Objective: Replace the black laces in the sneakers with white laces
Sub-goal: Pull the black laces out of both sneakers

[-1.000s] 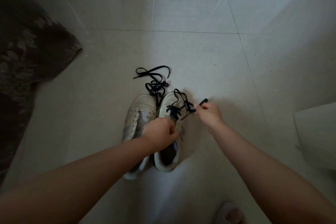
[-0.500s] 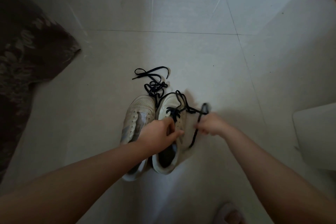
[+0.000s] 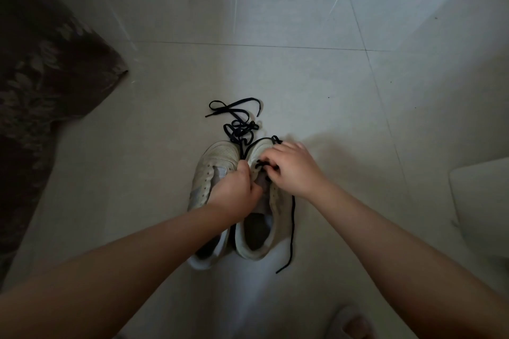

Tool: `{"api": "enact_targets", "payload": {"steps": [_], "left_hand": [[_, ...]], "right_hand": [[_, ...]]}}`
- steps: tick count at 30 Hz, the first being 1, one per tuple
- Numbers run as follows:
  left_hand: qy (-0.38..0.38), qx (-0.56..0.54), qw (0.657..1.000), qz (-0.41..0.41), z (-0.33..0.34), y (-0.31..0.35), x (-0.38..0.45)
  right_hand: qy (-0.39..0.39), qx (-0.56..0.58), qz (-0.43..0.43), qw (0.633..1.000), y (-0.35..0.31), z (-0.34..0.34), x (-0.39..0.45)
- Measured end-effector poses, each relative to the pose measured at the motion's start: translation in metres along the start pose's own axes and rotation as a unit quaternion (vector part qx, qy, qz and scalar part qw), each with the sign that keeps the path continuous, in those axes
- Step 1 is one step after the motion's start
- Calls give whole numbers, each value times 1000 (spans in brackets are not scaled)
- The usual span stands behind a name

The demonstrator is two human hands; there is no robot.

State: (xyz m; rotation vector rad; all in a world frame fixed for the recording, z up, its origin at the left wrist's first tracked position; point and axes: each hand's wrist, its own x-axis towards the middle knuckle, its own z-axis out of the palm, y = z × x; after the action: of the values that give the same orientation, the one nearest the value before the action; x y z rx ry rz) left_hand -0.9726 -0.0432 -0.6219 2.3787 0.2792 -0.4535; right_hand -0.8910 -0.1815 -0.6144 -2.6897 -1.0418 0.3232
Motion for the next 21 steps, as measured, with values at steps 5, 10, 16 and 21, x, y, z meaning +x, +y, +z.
{"api": "enact_targets", "payload": {"steps": [5,10,16,21], "left_hand": [[-7,-11,1000,-1,0,0,-2],[-23,-20,999,-10,0,1,0],[-17,-15,1000,-12,-2,2,-2],[-10,-42,999,-14,-3,1,-3]], "right_hand": [[5,10,54,999,8,4,-15],[19,19,56,998,-4,-2,-4],[-111,-68,-76,989,-11,-13,20],[-142,-232,-172,947,-25,-13,34]]}}
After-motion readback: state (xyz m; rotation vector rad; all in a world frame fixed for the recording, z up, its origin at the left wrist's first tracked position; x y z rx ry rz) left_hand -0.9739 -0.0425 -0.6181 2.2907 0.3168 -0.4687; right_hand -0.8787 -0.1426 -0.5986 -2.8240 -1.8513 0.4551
